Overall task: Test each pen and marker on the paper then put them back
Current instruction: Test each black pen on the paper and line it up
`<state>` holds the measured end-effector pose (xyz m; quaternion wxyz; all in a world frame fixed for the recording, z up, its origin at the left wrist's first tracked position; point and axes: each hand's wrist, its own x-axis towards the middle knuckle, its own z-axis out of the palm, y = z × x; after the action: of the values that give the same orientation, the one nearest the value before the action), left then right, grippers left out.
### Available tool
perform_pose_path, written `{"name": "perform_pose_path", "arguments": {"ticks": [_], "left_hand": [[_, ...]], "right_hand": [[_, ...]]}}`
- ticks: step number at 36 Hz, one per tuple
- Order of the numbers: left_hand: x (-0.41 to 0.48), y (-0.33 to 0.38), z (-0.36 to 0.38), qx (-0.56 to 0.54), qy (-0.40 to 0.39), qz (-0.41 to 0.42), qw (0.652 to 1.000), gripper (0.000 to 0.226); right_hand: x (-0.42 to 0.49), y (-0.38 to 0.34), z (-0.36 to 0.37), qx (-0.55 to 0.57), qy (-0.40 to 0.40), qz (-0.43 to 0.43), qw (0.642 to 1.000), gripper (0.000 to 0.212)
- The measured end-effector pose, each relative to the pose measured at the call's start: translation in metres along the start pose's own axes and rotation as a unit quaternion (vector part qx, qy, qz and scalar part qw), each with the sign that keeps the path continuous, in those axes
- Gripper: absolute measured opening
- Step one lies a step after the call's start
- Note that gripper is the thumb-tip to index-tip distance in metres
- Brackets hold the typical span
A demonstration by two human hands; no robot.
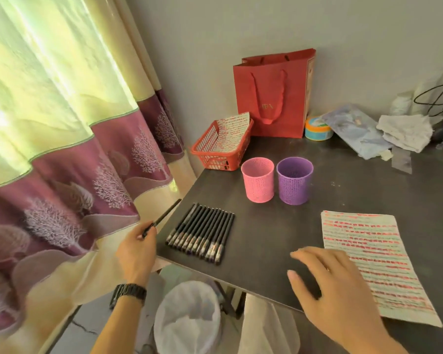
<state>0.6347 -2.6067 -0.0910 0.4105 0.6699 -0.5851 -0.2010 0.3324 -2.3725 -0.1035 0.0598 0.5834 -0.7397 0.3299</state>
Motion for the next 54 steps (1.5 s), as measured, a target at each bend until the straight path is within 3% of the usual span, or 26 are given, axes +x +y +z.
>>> {"name": "perform_pose_path", "arguments": {"ticks": [7,12,37,43,47,50,54], "left_hand": [[0.003,-0.010,0.018,0.093,-0.051,0.002,0.994,0.026],[-0.001,-0.006,0.022,0.112,-0.046,0.004,0.993,0.027],[-0.015,0.014,0.020,0.125,-0.052,0.009,0.991,0.023],[-0.034,0.037,0.029,0.165,-0.054,0.099,0.980,0.026],[-0.061,0.062,0.053,0.167,-0.096,0.172,0.966,0.029],[-0.094,0.083,0.074,0.130,-0.127,0.242,0.953,0.030],[-0.144,0.108,0.103,0.049,-0.190,0.327,0.924,0.036]], "right_hand": [[0.013,-0.023,0.046,-0.046,-0.192,0.015,0.980,0.062],[0.009,-0.017,0.056,-0.039,-0.228,0.013,0.973,0.070],[0.008,-0.013,0.059,-0.006,-0.218,0.025,0.976,0.071],[0.010,-0.016,0.056,0.027,-0.218,0.036,0.975,0.064],[0.015,-0.011,0.037,0.167,-0.209,0.107,0.958,0.046],[0.017,0.002,0.006,0.274,-0.142,0.158,0.938,0.037],[0.014,0.043,-0.043,0.298,-0.016,0.212,0.931,0.024]]}}
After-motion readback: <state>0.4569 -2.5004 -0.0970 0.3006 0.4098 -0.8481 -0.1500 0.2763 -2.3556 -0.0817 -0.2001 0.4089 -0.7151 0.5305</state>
